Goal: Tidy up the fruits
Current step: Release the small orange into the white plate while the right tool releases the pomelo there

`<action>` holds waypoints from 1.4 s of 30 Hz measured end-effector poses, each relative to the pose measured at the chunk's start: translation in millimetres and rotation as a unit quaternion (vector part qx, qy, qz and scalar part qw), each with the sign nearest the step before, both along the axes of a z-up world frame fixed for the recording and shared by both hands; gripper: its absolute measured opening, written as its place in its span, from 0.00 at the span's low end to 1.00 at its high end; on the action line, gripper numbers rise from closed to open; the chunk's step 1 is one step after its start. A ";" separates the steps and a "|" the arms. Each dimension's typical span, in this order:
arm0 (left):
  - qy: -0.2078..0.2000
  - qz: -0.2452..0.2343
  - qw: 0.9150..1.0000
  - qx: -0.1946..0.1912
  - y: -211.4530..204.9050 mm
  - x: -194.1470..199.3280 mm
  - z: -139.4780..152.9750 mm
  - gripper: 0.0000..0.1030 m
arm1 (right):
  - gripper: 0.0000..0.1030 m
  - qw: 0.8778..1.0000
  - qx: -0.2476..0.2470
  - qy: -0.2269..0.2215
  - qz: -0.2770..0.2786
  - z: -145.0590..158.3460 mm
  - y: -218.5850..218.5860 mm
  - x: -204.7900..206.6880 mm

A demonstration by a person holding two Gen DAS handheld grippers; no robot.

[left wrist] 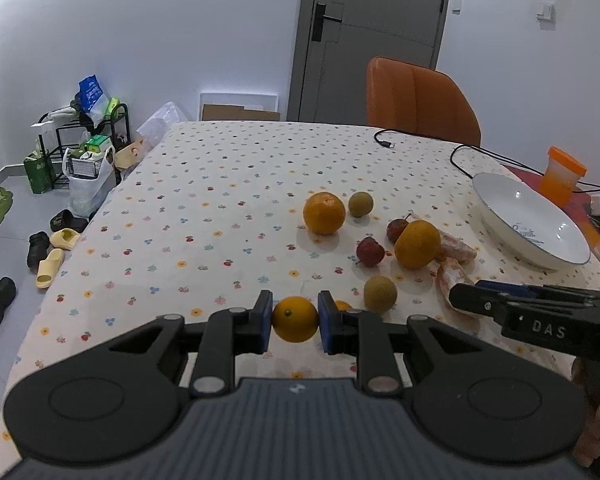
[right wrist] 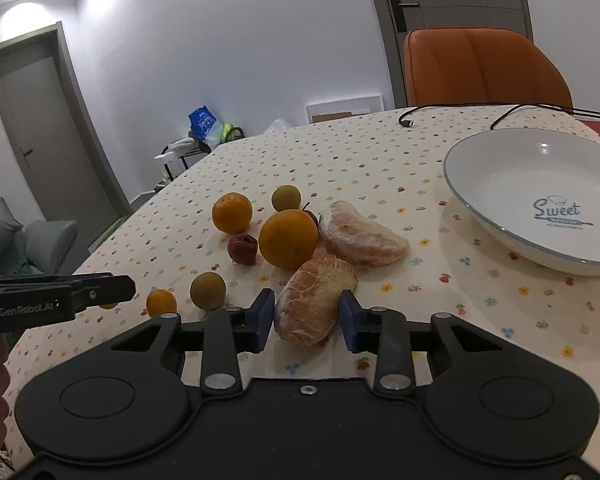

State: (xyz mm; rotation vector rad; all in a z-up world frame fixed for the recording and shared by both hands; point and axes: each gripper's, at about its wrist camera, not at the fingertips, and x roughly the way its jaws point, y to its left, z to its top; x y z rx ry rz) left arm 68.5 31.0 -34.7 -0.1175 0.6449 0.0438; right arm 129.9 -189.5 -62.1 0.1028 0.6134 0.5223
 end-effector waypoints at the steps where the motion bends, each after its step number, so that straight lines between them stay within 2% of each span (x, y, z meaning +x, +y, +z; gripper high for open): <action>1: -0.001 -0.001 1.000 0.000 -1.2 0.1 0.7 0.22 | 0.32 1.000 0.003 -0.002 0.000 0.9 -2.2 -1.8; 28: -0.040 -0.078 0.996 0.006 -73.1 23.3 27.5 0.22 | 0.30 0.995 0.064 -0.067 -0.033 37.5 -73.4 -31.4; 42: -0.052 -0.115 0.992 0.014 -110.8 41.2 34.9 0.22 | 0.30 0.987 0.092 -0.100 -0.082 55.6 -125.5 -28.3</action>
